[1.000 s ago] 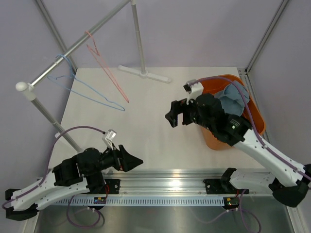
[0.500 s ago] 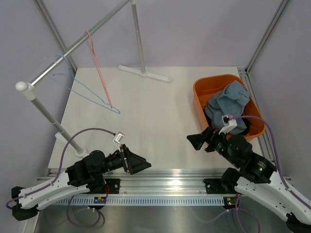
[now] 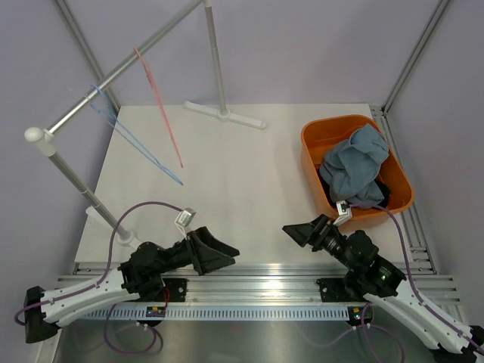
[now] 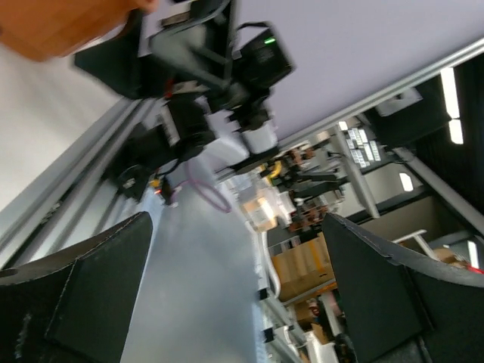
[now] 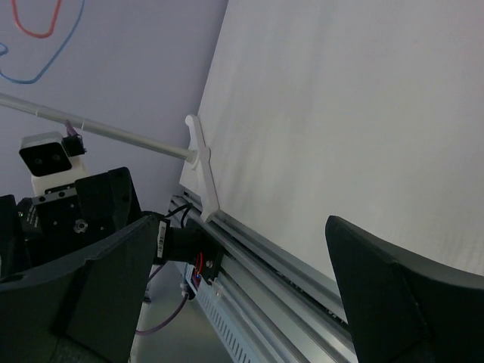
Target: Remove the skirt from the hanger
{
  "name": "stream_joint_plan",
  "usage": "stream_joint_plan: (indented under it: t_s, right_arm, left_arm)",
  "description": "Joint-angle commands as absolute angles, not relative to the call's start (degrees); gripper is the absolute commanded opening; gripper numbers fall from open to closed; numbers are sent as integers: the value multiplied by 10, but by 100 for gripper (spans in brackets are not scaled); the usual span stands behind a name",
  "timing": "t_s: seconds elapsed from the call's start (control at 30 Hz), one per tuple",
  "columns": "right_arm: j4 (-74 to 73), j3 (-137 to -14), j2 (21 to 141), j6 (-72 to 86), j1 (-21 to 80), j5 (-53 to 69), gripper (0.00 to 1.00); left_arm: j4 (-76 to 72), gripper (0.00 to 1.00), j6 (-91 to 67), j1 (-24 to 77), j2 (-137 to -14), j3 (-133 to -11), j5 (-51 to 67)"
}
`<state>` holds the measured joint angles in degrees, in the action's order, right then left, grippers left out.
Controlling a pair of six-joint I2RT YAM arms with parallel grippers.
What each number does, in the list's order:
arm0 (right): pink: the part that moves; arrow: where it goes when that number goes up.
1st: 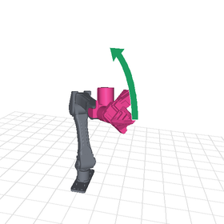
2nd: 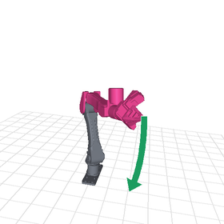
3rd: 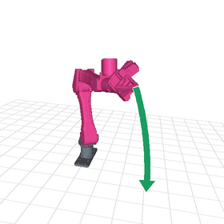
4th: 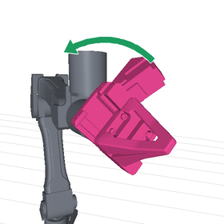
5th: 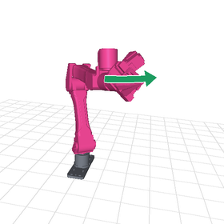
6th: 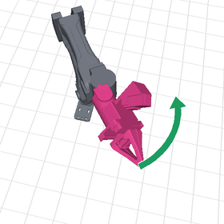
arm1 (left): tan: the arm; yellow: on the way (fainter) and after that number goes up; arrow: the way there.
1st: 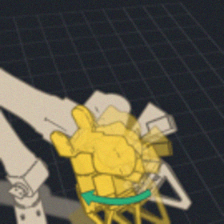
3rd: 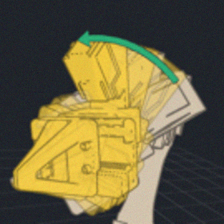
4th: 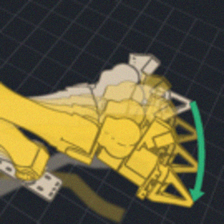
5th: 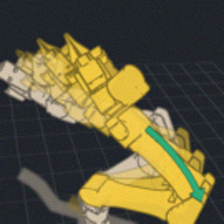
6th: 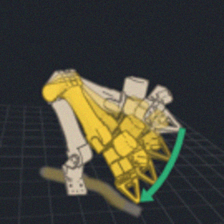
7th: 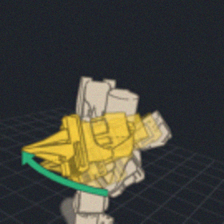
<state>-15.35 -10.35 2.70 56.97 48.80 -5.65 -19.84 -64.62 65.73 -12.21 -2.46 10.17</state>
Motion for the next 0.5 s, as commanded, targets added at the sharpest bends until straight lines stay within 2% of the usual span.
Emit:
stream_joint_plan:
  t_s: [0.0,0.2,0.47]
  right_arm:
    - [-35,-77,21,592,485,-9,99]
    - [159,-1,46,584,485,49,100]
    - [206,13,114,552,486,64,99]
  left_arm:
    - [-404,99,-694,660,-126,61,120]
    - [-467,99,-713,660,-121,109,121]
    - [-441,99,-702,660,-105,110,127]
